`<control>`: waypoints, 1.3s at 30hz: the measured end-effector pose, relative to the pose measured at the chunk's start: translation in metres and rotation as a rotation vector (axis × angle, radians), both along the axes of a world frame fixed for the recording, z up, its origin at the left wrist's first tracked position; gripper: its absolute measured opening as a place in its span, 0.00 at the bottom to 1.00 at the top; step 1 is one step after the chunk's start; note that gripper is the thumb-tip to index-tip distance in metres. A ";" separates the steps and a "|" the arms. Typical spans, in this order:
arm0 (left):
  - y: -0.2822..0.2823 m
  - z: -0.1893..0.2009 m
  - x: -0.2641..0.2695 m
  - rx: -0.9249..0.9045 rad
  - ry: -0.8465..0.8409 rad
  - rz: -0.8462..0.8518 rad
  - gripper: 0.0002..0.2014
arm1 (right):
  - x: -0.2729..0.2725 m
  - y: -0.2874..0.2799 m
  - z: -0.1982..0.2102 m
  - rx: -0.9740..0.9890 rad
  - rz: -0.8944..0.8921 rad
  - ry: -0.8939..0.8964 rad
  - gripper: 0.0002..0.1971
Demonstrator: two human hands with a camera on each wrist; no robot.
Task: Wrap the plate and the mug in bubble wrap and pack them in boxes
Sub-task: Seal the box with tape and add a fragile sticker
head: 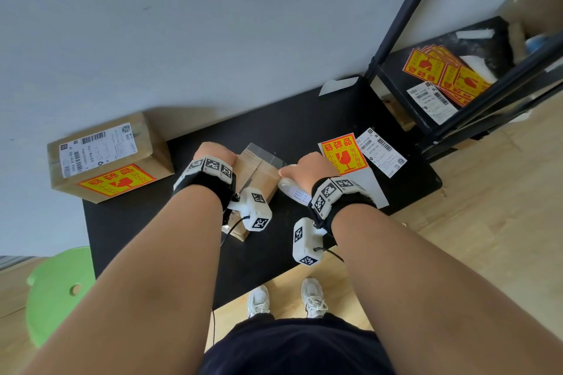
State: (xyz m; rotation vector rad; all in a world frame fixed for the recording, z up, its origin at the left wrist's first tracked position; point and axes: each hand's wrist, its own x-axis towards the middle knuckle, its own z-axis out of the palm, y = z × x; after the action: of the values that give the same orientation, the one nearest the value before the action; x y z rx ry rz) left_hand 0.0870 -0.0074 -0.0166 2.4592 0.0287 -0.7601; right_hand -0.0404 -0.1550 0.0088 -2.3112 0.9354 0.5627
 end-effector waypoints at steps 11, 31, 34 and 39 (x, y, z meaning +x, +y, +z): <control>-0.008 0.011 -0.037 -0.188 -0.237 0.085 0.15 | -0.001 0.001 -0.003 0.033 -0.077 -0.042 0.17; 0.000 0.000 -0.059 -0.180 -0.208 0.082 0.19 | -0.024 -0.012 -0.021 0.039 0.039 -0.014 0.16; -0.001 0.000 -0.060 -0.160 -0.198 0.099 0.17 | -0.013 -0.013 -0.022 0.009 0.070 -0.004 0.14; -0.001 -0.003 -0.064 -0.105 -0.197 0.136 0.16 | 0.007 -0.012 -0.023 -0.034 0.116 -0.018 0.17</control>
State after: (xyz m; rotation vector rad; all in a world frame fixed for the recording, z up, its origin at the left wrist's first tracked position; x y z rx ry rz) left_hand 0.0231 -0.0081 -0.0191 2.3923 0.0786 -0.4475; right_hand -0.0332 -0.1667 -0.0145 -2.4086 0.8127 0.5771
